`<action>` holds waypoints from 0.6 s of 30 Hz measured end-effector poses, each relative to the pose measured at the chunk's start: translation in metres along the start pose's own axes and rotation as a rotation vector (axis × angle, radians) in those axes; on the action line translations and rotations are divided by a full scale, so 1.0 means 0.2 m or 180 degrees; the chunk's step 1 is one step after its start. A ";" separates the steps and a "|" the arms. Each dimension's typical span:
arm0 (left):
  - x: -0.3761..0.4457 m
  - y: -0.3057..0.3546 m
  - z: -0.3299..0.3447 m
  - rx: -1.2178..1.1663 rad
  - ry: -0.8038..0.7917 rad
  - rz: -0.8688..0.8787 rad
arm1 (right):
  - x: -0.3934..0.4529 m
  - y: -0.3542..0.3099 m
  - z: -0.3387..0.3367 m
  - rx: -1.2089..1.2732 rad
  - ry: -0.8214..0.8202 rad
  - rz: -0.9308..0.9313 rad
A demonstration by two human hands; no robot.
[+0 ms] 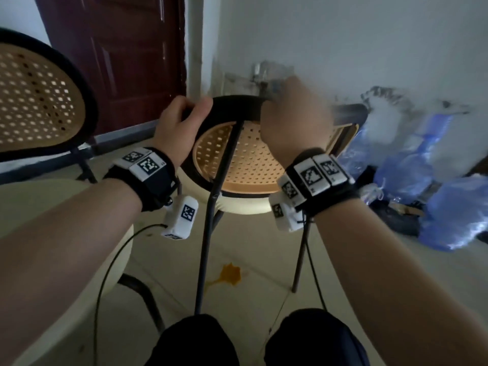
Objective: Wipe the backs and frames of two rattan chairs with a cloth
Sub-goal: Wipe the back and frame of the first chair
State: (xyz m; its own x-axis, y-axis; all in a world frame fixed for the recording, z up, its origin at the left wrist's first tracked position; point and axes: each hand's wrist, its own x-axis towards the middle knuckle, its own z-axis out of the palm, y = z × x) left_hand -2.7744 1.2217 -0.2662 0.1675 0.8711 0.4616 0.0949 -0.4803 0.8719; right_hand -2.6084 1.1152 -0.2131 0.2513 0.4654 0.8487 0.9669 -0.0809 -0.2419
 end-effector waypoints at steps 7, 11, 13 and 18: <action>0.04 -0.10 -0.02 -0.0136 -0.0056 0.0204 | -0.17 -0.14 0.08 0.1121 0.0048 -0.0505; 0.08 -0.12 -0.02 -0.0205 0.0011 0.0221 | -0.21 -0.19 0.18 0.1143 0.0194 -0.0587; 0.09 -0.12 -0.02 -0.0202 0.0006 0.0227 | -0.20 -0.19 0.20 0.1159 0.0318 -0.0583; 0.09 -0.12 -0.03 -0.0496 -0.0096 0.0179 | -0.22 -0.20 0.23 0.1130 0.0545 -0.0642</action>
State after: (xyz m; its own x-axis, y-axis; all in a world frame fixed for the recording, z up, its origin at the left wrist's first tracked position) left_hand -2.7791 1.2498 -0.2782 0.1979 0.8388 0.5072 -0.0683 -0.5044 0.8608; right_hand -2.6598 1.1385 -0.2624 0.0917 0.2856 0.9540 0.9299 0.3183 -0.1846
